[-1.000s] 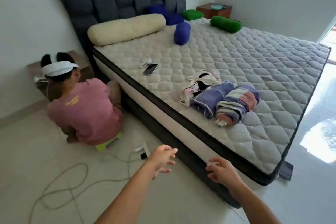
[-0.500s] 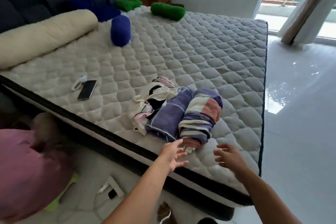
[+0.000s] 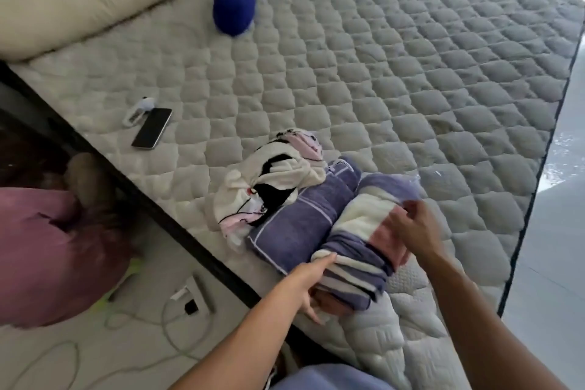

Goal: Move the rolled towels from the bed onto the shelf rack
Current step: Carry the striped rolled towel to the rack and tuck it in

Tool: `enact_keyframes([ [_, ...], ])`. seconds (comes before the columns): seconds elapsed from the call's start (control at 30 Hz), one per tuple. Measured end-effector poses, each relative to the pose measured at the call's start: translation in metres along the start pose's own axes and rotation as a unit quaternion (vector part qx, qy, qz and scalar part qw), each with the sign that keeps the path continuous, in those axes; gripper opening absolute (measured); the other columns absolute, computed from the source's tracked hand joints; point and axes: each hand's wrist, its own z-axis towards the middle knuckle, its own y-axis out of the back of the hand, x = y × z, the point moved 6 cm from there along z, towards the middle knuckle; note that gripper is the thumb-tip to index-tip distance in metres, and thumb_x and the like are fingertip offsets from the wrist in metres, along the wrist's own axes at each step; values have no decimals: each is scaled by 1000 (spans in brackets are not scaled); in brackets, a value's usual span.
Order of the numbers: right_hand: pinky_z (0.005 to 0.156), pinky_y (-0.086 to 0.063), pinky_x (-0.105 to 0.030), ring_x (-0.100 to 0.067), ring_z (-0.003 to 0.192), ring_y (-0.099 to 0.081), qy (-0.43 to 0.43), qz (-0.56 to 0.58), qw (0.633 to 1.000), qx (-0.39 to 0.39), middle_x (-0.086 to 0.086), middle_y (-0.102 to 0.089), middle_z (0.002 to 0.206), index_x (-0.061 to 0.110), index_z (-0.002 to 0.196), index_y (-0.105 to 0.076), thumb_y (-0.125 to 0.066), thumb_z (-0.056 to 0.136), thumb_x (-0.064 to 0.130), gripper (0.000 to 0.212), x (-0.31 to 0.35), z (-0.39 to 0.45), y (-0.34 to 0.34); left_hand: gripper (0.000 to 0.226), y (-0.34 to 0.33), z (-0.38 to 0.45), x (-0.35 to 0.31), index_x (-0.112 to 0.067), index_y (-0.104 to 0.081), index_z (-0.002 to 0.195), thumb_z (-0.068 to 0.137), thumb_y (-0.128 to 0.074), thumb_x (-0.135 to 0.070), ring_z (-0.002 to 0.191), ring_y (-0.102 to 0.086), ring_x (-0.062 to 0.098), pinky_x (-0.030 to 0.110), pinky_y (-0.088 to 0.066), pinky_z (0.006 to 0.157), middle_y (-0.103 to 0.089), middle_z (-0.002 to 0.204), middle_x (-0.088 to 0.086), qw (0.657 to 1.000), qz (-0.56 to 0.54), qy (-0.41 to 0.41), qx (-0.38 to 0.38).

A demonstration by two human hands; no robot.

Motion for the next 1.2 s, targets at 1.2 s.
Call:
enact_keyframes([
  [1.2,111,-29,-41,-35,132,-41,19,-265,902,340,-19,-46,144,19,133,-55,-43,96,40,45,41,-102,-126,72,185,-115,158,-14,-60,120,79,-52,-73,106,-65,34,47,-54,88,-67,113,15,980,-86,-45,-174],
])
